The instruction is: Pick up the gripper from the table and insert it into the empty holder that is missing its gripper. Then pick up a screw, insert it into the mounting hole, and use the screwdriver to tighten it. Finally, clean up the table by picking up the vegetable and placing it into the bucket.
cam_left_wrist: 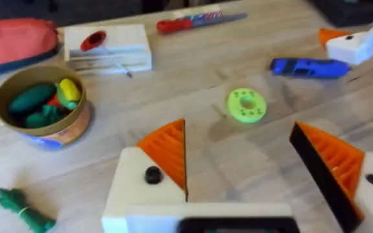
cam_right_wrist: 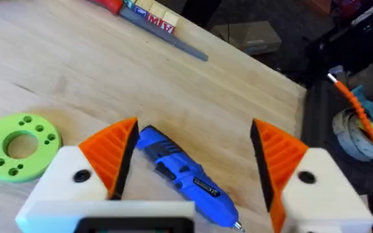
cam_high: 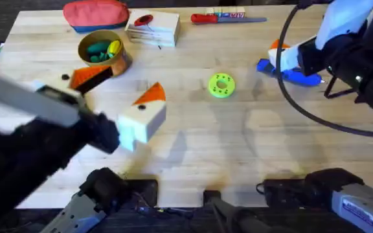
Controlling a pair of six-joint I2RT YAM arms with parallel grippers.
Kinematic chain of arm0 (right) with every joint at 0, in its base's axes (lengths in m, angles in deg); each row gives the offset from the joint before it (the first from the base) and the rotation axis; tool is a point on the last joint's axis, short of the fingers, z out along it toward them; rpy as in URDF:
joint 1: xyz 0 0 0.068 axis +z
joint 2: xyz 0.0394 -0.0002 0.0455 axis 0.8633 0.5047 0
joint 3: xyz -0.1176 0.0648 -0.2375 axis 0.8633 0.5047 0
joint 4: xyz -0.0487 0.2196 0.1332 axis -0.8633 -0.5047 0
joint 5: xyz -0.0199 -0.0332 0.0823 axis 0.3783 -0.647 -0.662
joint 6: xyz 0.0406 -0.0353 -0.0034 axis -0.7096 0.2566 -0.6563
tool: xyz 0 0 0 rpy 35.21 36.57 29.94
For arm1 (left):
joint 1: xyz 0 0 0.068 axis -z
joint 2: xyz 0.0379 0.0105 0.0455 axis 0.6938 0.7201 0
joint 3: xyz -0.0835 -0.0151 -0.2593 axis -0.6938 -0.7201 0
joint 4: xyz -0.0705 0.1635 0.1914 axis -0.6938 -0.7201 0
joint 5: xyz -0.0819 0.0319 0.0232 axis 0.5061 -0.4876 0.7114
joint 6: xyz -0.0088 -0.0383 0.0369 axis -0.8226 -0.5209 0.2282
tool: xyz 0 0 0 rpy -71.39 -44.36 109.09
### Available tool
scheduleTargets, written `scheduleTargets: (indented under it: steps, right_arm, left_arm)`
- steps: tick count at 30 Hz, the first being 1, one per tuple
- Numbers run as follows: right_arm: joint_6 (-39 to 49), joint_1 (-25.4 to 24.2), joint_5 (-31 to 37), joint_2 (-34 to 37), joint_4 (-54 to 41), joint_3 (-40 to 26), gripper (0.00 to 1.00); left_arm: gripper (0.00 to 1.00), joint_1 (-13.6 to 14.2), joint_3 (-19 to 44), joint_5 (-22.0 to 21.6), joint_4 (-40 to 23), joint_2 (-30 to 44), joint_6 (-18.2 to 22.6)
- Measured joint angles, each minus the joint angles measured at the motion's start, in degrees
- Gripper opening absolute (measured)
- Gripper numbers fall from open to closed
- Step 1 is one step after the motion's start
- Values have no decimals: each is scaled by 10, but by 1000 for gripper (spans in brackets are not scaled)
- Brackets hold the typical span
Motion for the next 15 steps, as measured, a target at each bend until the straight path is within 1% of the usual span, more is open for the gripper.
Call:
scheduleTargets:
  steps: [1,3,5,9,11,12,13,14,15]
  right_arm:
    - [-3,0,-1,0,0,0,993]
    - [-9,0,-4,0,-2,0,993]
    - [-21,0,-6,0,-2,0,993]
    - [-59,0,-7,0,-7,0,992]
    - [-83,0,-8,0,-11,0,992]
    - [-94,0,-8,0,-13,0,992]
    - [-105,0,-9,0,-13,0,992]
    - [-116,0,-9,0,-14,0,992]
    - [-126,0,-8,0,-14,0,994]
  left_arm:
    - [989,0,17,-11,-11,28,0]
    - [990,0,42,-25,-11,81,0]
    - [990,0,55,-25,-5,123,0]
    - [990,0,57,-24,-16,174,0]
    - [990,-2,57,-30,-15,191,-5]
    - [990,-8,57,-38,-16,200,-12]
    - [990,-19,57,-45,-18,208,-20]
    - [990,-35,57,-52,-19,217,-29]
    - [990,-60,58,-57,-22,229,-39]
